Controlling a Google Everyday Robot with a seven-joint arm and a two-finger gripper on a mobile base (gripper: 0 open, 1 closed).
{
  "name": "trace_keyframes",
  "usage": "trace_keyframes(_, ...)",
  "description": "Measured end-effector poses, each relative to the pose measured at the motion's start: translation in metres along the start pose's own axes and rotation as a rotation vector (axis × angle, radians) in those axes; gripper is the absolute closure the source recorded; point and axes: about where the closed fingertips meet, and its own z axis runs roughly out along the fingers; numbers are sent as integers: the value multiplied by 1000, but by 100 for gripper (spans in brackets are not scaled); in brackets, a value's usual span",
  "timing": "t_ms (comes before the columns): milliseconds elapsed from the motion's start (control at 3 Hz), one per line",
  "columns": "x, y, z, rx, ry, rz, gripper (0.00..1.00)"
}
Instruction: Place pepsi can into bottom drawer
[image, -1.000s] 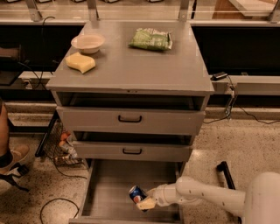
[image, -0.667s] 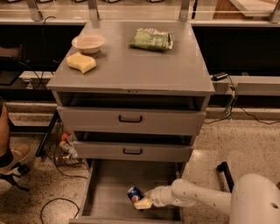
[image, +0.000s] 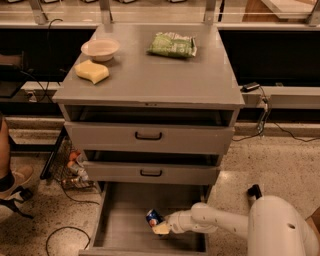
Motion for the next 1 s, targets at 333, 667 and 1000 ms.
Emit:
trace_keyframes(333, 0, -5, 1, 15, 4, 6, 11)
trace_keyframes(667, 5, -11, -14, 51, -10, 22, 0)
trace_keyframes(1000, 10, -15, -53, 109, -50, 32, 0)
